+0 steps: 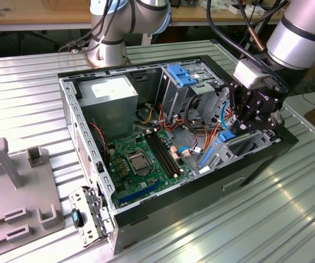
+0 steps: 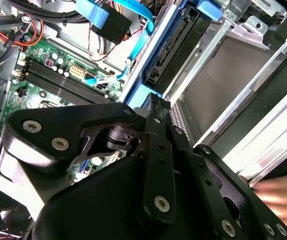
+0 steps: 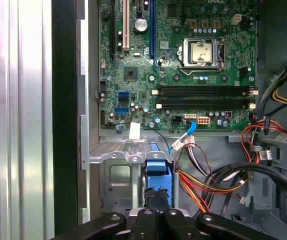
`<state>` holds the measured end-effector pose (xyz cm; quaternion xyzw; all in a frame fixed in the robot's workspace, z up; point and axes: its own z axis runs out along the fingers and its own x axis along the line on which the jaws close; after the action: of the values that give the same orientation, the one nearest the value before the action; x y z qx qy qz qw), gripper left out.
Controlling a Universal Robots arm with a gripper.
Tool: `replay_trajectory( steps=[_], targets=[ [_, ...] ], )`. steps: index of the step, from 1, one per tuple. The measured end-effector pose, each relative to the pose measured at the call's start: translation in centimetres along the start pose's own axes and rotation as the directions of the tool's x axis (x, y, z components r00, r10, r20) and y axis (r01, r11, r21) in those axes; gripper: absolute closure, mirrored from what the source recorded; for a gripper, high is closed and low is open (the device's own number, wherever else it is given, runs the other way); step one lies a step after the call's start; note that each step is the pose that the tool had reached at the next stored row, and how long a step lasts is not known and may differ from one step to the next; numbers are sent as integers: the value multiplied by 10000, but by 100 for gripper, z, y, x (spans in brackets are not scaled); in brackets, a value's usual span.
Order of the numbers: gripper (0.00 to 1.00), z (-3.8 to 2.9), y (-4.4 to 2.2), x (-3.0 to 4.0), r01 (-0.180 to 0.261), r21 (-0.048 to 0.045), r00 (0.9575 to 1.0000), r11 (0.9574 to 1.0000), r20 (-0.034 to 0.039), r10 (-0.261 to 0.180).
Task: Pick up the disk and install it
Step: 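Insert the first disk wire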
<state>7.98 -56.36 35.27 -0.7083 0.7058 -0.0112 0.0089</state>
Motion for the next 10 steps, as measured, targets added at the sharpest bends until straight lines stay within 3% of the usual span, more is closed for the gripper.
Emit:
replay_trajectory(
  steps=[3,8,10],
  targets=[
    [89,1,-49,0,0,0,10000,10000,-1,0],
    [89,7,-265,0,0,0,10000,10000,0,0],
    [89,8,-308,-4,3,0,10000,10000,0,-3]
  ],
)
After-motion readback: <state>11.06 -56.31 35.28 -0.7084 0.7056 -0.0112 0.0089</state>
